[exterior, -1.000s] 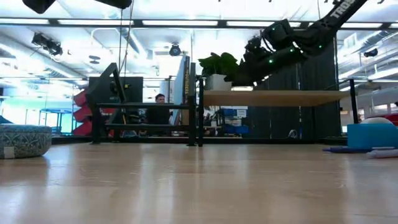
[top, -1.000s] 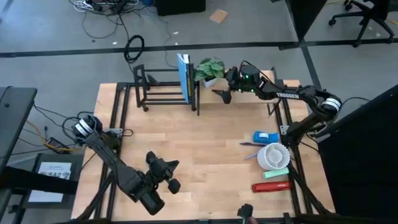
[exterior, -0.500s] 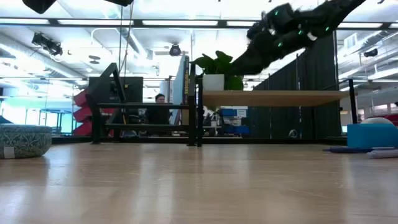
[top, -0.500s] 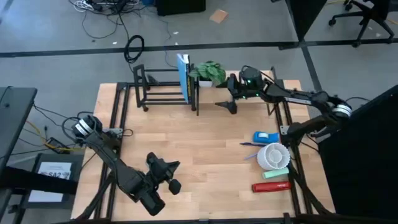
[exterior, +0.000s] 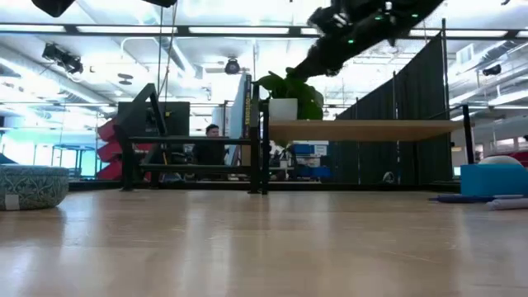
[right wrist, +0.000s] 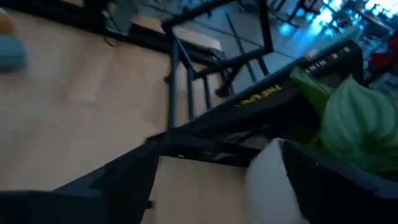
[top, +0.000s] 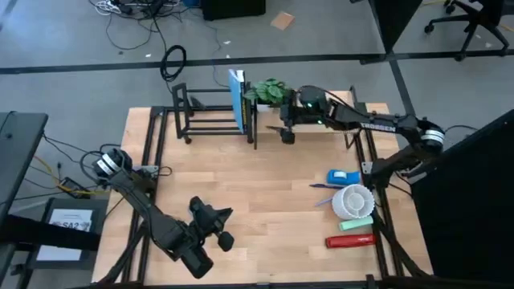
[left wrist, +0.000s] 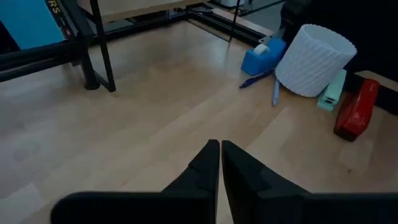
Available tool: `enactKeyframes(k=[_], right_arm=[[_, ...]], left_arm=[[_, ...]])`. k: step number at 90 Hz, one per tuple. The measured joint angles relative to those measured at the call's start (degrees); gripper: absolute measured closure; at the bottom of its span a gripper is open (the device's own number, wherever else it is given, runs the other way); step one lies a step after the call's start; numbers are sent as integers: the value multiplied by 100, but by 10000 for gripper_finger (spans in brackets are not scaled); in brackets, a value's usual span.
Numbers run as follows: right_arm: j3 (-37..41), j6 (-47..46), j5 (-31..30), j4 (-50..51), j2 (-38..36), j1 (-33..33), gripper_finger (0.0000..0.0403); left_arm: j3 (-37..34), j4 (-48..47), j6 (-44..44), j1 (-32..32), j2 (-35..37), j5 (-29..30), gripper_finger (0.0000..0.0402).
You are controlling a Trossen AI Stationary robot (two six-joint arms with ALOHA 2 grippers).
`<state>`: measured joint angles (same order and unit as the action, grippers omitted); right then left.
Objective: Stock shelves
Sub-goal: Remove the flower pot from the shelf
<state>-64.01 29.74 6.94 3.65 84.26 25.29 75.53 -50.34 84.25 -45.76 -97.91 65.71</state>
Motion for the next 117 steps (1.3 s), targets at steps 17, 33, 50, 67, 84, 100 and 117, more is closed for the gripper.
enactKeyframes(k=[17,33,50,67,84,100,117], right_arm=[[-767,96,-518,807,662,190,97],[-1008,86,-732,1202,861,294,97],[-1021,81,-744,1482,848,312,97],[-1021,79,-741,1575,842,312,120],[-1021,85,-1035,1577,840,309,204],[-1018,96,-1836,1584,842,307,311],[-1003,109,-2243,1683,725,224,395]], left_arm=[[0,13,-2,0,0,0,402],[0,33,-2,0,0,0,402],[0,32,-20,0,2,0,402],[0,45,-22,0,2,0,402],[0,131,-24,0,2,0,402],[0,131,-24,0,2,0,402],[0,141,-24,0,2,0,402]])
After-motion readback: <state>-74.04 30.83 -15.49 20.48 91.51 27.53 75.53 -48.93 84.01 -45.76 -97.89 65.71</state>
